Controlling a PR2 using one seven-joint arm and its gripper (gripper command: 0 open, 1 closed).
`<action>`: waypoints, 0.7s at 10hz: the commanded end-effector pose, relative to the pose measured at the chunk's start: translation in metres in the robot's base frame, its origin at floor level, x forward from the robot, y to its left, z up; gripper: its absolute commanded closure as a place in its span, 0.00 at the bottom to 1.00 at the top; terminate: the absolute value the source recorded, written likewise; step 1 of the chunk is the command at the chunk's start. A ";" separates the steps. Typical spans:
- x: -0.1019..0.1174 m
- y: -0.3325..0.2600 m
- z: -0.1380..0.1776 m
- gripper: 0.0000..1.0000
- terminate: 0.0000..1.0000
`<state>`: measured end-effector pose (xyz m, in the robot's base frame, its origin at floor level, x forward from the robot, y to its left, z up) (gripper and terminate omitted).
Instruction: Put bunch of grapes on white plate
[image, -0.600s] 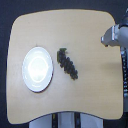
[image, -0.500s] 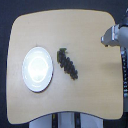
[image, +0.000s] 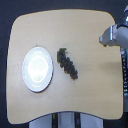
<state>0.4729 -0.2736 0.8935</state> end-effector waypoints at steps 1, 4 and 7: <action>0.027 0.072 -0.030 0.00 0.00; 0.026 0.159 -0.054 0.00 0.00; 0.016 0.204 -0.073 0.00 0.00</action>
<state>0.4984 -0.1555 0.8523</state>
